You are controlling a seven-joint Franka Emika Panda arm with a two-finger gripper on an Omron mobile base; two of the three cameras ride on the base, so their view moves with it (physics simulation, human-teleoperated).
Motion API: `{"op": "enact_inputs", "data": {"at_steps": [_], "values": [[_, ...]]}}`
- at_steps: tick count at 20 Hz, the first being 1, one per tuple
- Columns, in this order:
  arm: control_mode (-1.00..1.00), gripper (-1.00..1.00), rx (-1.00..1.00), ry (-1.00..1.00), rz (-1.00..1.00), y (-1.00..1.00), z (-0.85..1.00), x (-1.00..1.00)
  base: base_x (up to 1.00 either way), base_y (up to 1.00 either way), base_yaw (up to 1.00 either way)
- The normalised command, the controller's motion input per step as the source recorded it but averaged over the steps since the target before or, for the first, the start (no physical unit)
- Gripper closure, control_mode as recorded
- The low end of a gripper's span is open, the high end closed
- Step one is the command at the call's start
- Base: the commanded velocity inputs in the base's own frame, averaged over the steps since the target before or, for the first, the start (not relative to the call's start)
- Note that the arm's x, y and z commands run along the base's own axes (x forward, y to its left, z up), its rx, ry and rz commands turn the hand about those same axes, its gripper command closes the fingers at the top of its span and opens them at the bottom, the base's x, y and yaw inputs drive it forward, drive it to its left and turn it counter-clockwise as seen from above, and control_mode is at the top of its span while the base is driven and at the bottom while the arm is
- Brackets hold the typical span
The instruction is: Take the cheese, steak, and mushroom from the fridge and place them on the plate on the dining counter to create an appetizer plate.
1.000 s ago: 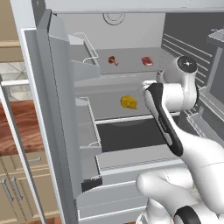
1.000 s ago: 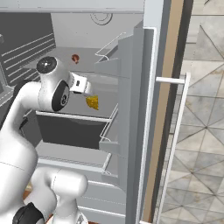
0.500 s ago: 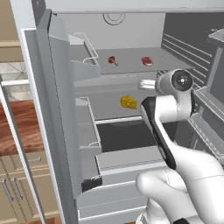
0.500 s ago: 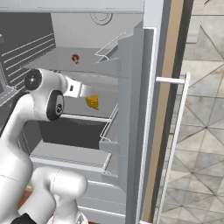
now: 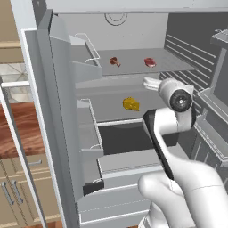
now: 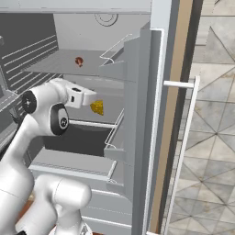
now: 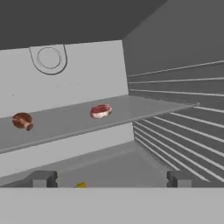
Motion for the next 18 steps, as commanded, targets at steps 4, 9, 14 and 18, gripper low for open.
{"op": "enact_inputs", "data": {"at_steps": [4, 9, 14, 18], "values": [[-1.00, -1.00, 0.00, -0.25, -0.06, -0.09, 0.26, 0.00, 0.00, 0.00, 0.00], [-1.00, -1.00, 0.00, -0.22, -0.07, -0.13, 0.42, 0.00, 0.00, 0.00, 0.00], [-1.00, -1.00, 0.00, -0.01, 0.00, -0.24, 0.56, 0.00, 0.00, 0.00, 0.00], [-1.00, -1.00, 0.00, 0.19, 0.00, -0.13, 0.31, 0.00, 0.00, 0.00, 0.00]]}}
